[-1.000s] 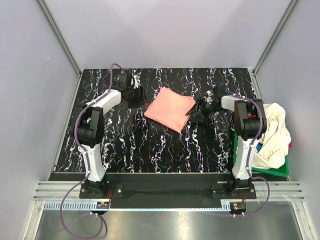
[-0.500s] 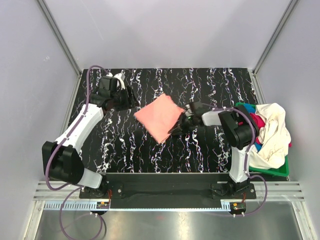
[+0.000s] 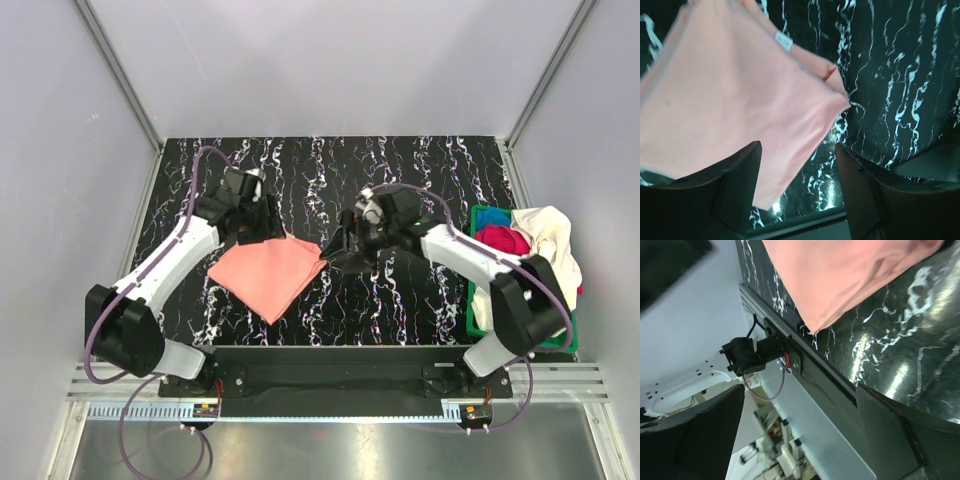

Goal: Fold and stack the t-shirts
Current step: Neatly place the folded tshirt to the corner

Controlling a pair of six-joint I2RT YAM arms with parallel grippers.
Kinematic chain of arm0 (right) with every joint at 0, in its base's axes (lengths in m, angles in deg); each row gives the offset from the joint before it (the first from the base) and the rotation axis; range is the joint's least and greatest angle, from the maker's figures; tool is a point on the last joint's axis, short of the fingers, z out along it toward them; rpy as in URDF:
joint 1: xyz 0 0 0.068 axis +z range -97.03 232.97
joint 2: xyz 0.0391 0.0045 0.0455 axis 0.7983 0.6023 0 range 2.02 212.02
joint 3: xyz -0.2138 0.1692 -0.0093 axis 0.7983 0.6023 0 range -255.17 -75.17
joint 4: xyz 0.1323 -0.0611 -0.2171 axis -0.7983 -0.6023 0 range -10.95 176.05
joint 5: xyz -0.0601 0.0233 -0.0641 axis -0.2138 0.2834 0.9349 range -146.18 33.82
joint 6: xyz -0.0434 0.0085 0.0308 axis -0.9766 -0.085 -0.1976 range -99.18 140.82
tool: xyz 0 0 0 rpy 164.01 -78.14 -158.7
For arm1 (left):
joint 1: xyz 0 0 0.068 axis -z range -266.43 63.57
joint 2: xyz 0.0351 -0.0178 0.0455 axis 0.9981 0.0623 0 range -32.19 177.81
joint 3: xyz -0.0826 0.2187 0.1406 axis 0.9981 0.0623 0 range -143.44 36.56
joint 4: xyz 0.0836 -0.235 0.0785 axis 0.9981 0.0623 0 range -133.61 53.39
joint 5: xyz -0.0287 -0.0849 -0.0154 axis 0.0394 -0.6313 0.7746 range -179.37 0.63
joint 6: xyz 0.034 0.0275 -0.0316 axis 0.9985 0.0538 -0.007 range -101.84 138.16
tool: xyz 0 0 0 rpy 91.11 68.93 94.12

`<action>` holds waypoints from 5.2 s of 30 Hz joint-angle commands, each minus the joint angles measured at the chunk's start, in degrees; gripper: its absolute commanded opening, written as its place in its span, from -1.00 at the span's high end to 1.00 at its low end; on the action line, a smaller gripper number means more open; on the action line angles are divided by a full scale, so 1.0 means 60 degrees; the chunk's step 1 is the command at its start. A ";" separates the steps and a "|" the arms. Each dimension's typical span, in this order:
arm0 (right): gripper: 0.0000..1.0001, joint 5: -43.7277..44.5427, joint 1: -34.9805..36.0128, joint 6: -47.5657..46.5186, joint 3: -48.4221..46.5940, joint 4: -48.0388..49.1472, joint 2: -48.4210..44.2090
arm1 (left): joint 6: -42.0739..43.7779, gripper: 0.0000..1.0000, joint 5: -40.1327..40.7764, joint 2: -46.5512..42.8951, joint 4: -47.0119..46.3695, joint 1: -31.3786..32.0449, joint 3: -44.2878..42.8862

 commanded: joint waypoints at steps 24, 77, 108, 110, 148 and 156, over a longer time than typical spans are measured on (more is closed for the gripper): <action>-0.34 -0.2031 -0.0790 -0.4993 -0.5407 -0.3152 0.6034 | -0.2496 -0.15 0.2271 -0.0811 0.1008 0.0962 0.0536; -0.09 0.1191 -0.1976 -0.2209 0.1389 -0.0779 0.0321 | -0.2863 0.03 0.4630 0.7217 0.4407 0.4463 -0.6159; 1.00 -0.1491 -0.1245 -0.0378 -0.2170 0.1169 0.4496 | -0.2159 1.00 0.3721 0.5767 0.3264 0.4008 -0.4958; 1.00 -0.1271 -0.1112 -0.0276 -0.2287 0.1125 0.4671 | -0.2115 1.00 0.3780 0.5753 0.3322 0.3994 -0.4973; 1.00 0.1189 -0.0716 -0.1681 -0.2785 -0.0734 0.5376 | -0.2070 1.00 0.2958 0.6120 0.3030 0.3935 -0.5794; 1.00 0.1045 -0.0716 -0.1580 -0.2947 -0.0751 0.5492 | -0.1851 1.00 0.2419 0.6088 0.2210 0.3920 -0.5704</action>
